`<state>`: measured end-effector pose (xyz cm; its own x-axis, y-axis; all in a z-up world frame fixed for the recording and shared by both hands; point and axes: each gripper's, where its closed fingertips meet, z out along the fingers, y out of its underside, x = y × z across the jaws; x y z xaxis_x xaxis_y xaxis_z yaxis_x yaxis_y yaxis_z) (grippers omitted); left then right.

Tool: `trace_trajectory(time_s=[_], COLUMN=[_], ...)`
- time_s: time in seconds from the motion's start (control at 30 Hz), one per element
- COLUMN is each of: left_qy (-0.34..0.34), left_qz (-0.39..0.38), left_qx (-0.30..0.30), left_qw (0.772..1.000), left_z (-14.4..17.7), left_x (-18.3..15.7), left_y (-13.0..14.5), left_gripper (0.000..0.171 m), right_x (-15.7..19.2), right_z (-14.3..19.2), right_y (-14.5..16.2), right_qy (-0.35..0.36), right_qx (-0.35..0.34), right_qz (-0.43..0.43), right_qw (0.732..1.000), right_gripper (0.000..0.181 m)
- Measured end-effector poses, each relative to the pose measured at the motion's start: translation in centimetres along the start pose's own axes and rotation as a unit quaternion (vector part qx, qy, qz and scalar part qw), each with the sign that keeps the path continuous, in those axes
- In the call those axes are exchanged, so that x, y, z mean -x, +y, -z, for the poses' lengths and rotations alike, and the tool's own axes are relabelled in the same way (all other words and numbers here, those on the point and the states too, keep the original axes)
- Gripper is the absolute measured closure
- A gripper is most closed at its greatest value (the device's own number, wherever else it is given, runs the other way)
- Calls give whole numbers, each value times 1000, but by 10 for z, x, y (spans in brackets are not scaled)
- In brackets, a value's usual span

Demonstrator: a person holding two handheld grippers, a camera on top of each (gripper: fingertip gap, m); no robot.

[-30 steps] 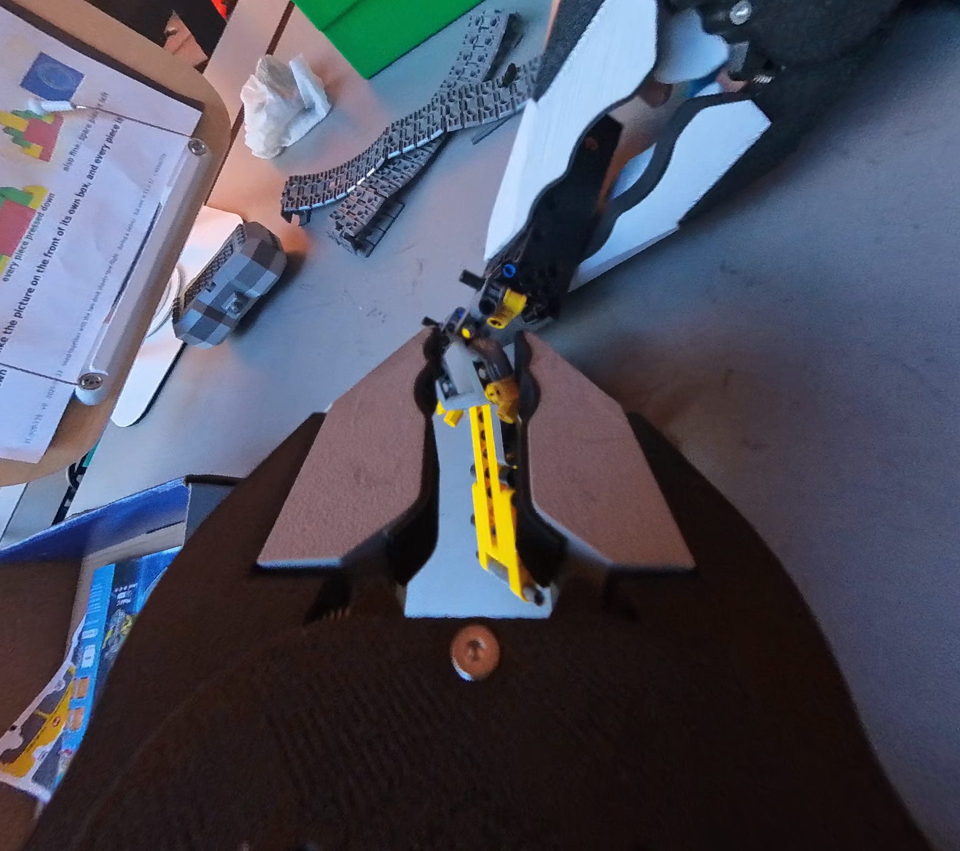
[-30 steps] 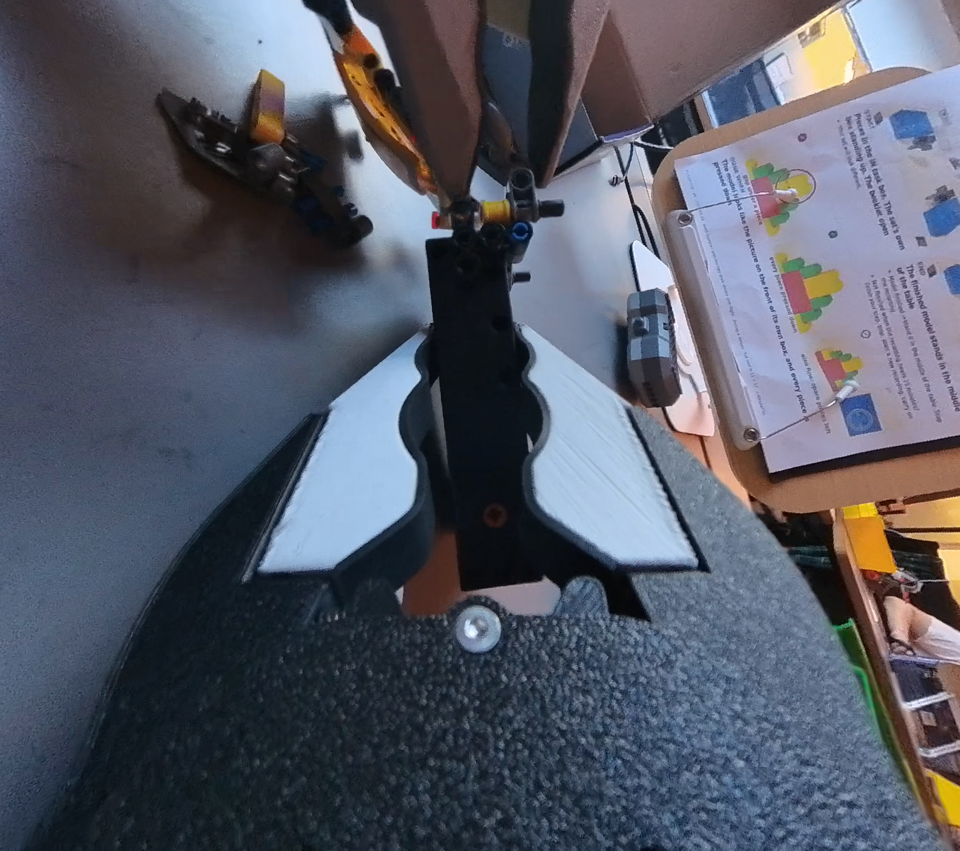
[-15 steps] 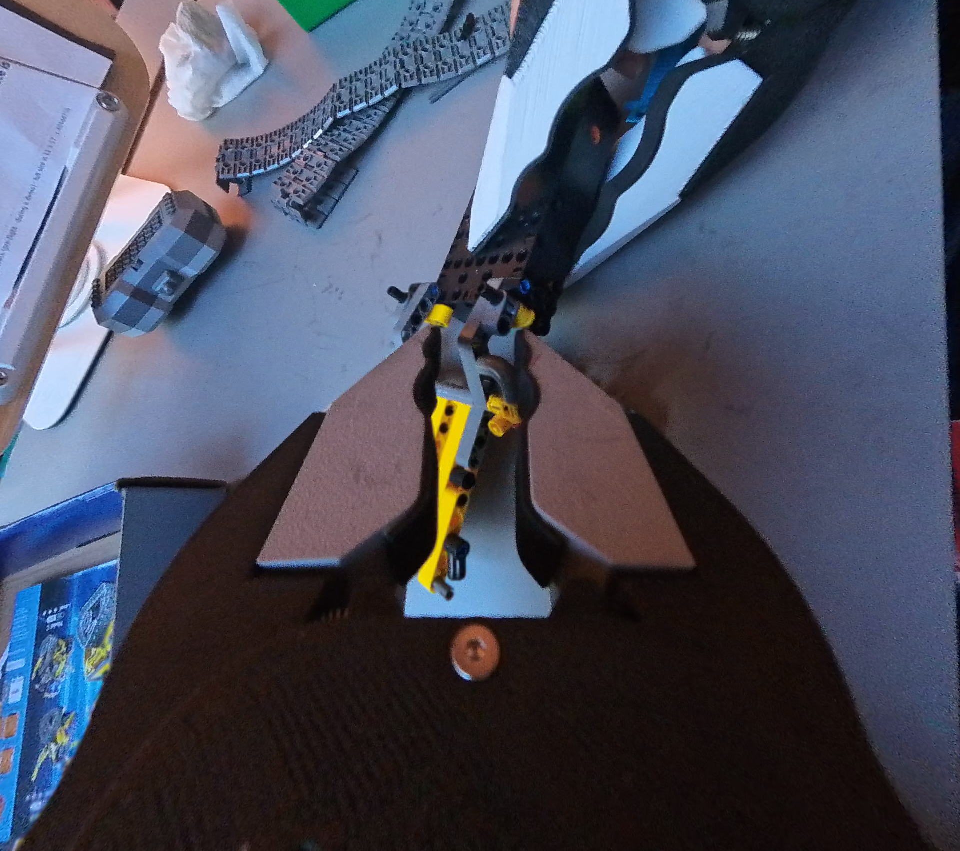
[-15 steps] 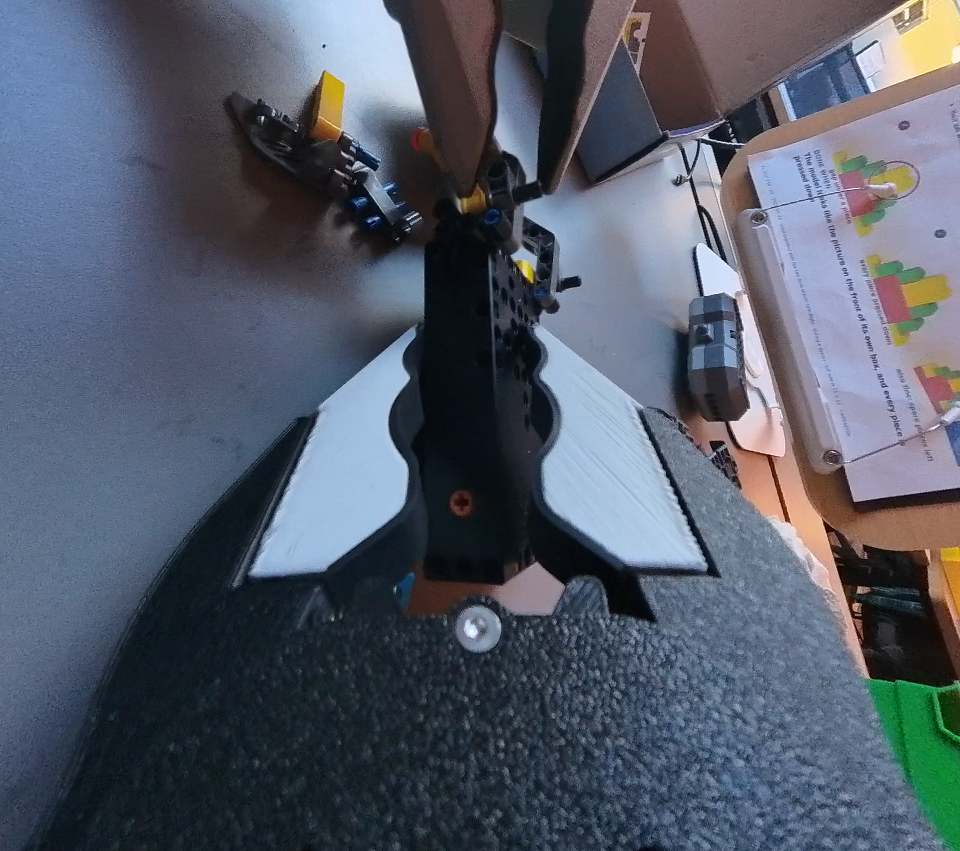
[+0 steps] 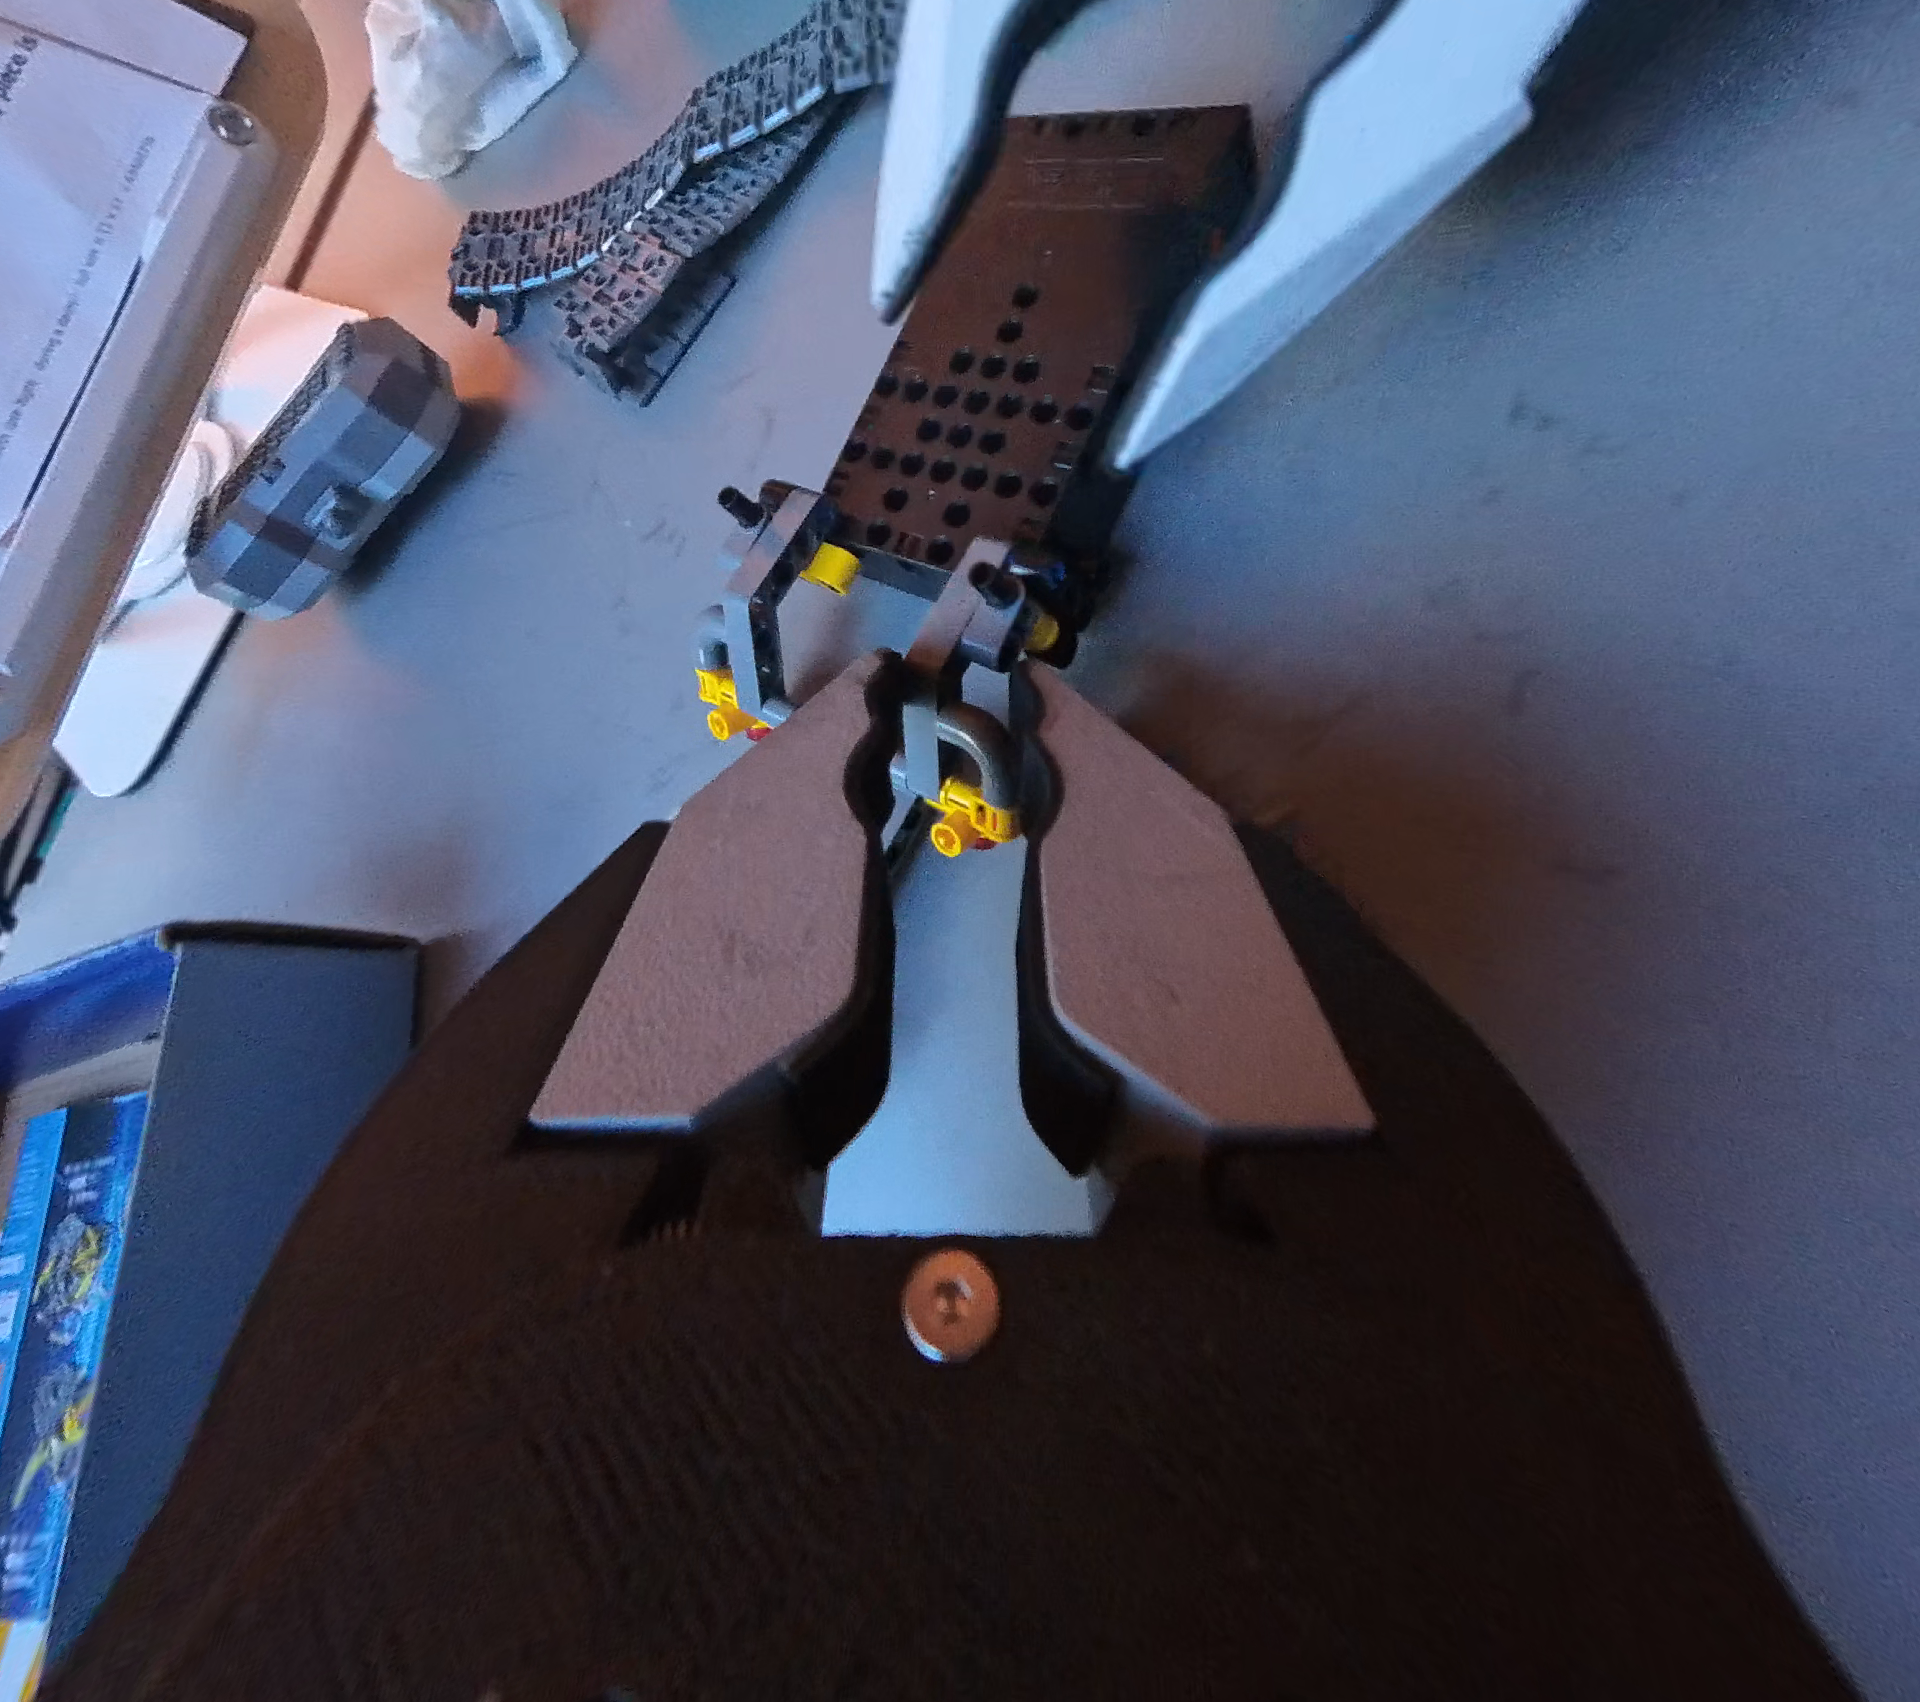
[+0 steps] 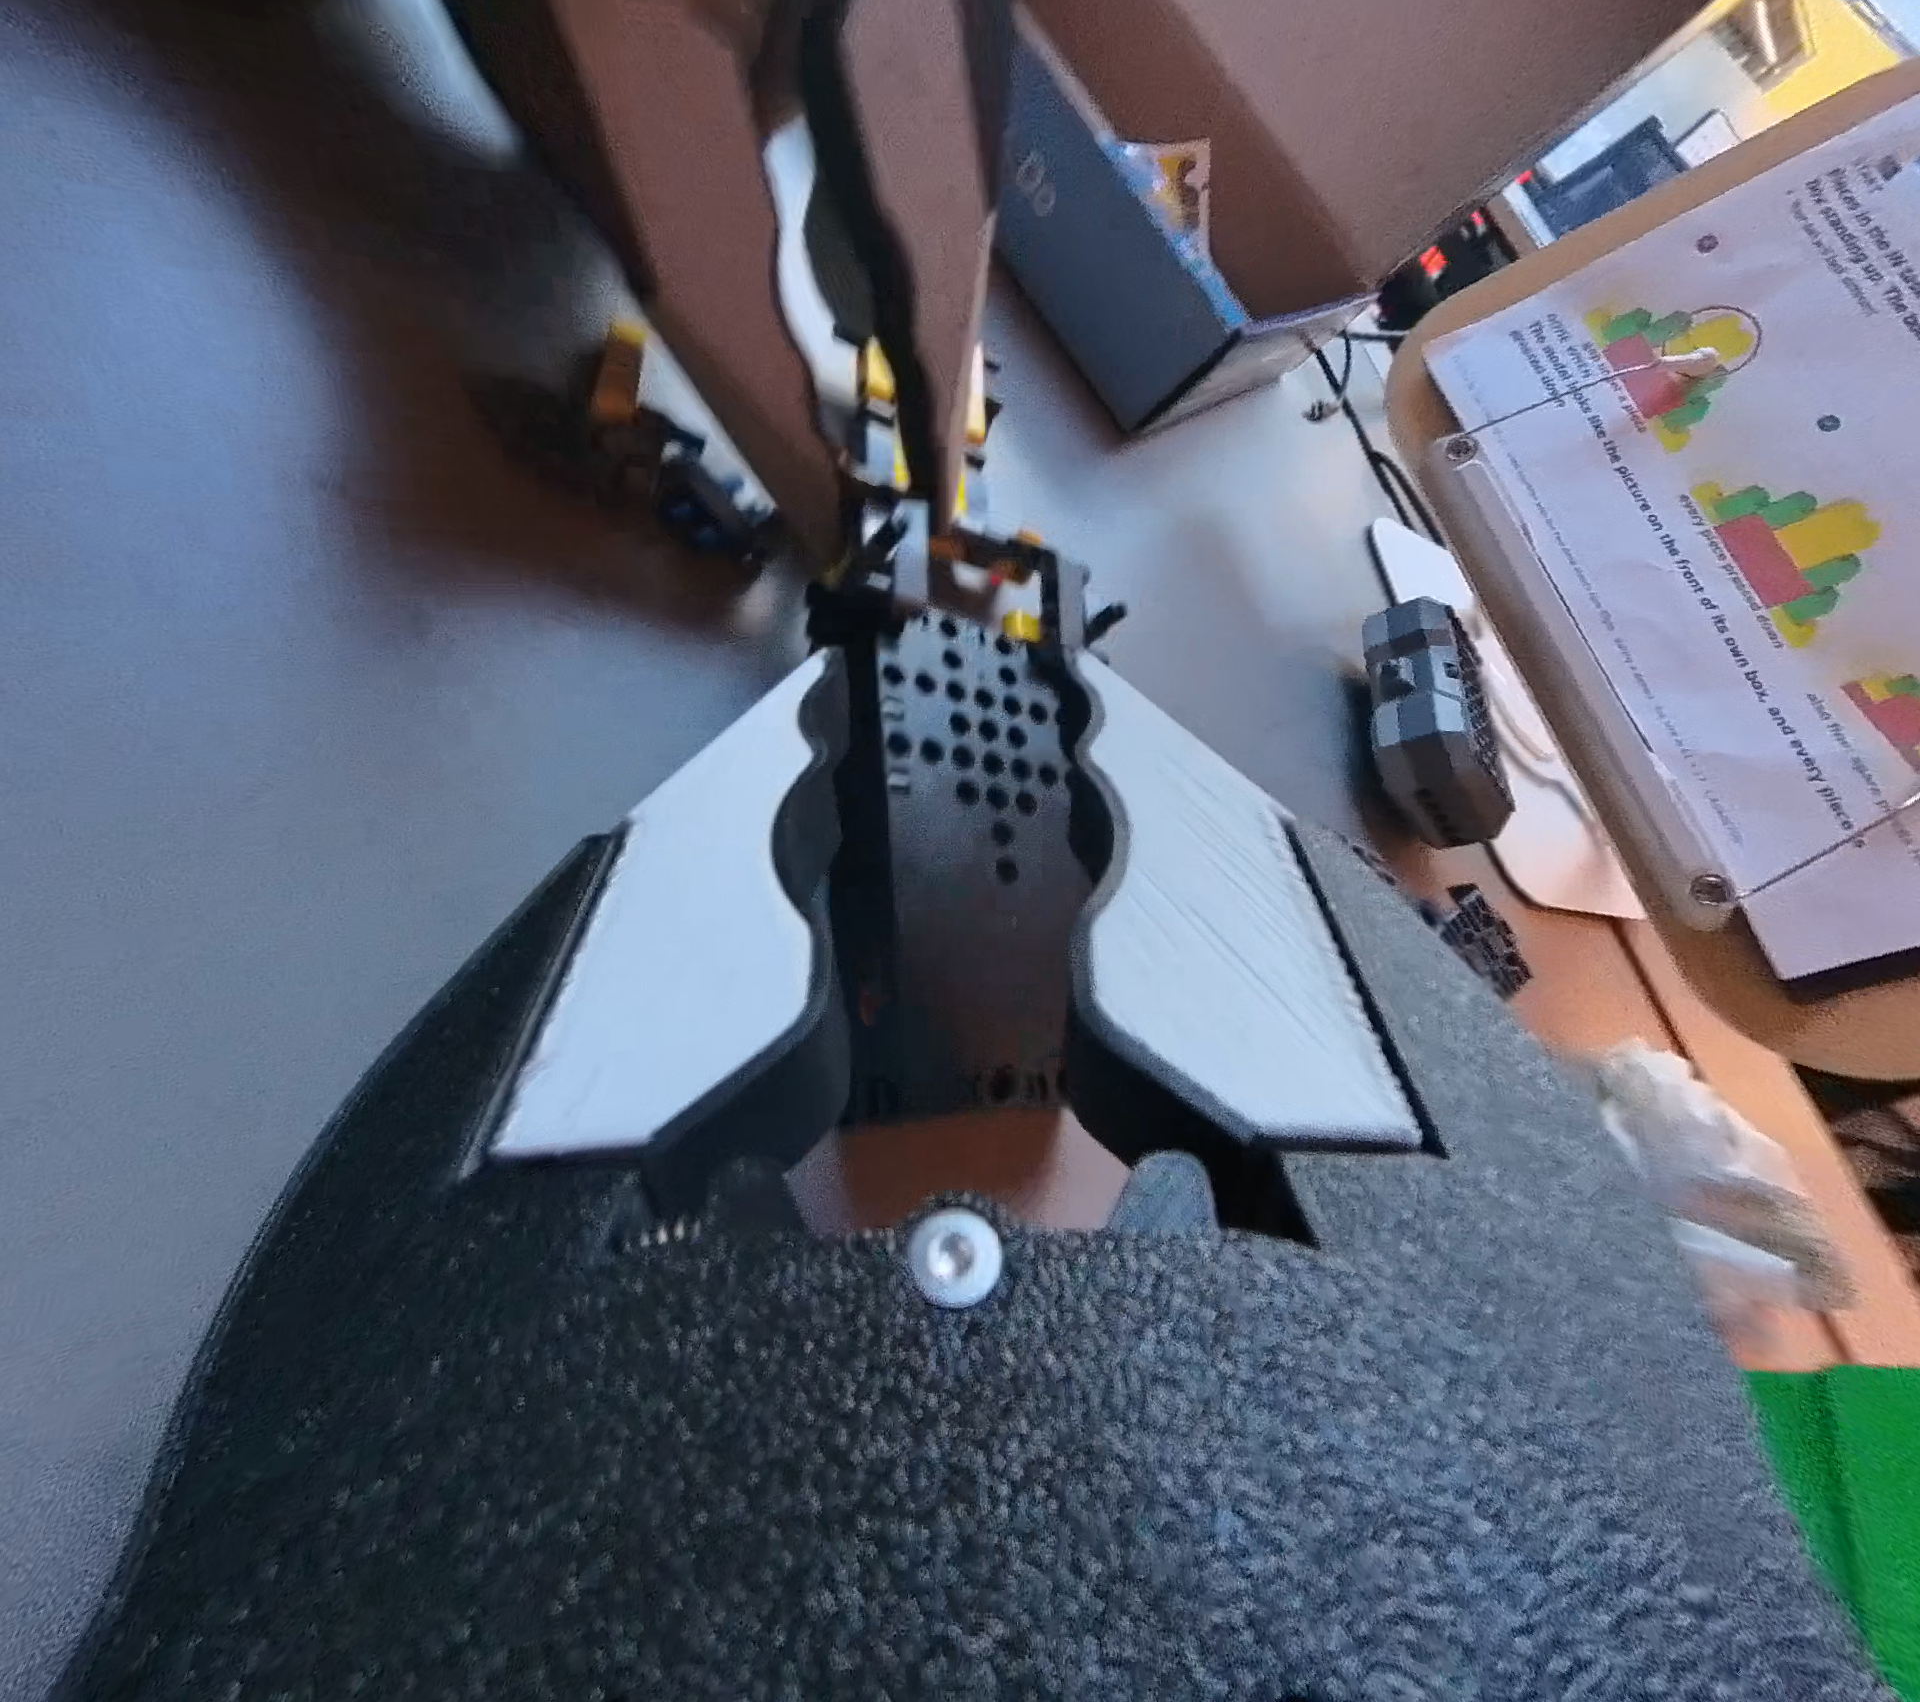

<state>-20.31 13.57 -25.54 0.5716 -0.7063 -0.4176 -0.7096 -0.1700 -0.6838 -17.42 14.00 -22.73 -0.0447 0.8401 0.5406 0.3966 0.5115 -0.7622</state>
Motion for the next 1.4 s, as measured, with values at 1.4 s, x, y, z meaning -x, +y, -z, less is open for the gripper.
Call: trace_trajectory(time_s=[1.4], left_qy=[136], left_qz=[12], left_qx=[3], left_qw=[991], left_z=[14], left_x=[11], left_y=[-4], left_gripper=[147], right_x=[20], right_z=[-30], right_y=[-2], right_qy=[-88], right_qx=[66], right_qz=[-96], right_qw=[989], right_gripper=[166])
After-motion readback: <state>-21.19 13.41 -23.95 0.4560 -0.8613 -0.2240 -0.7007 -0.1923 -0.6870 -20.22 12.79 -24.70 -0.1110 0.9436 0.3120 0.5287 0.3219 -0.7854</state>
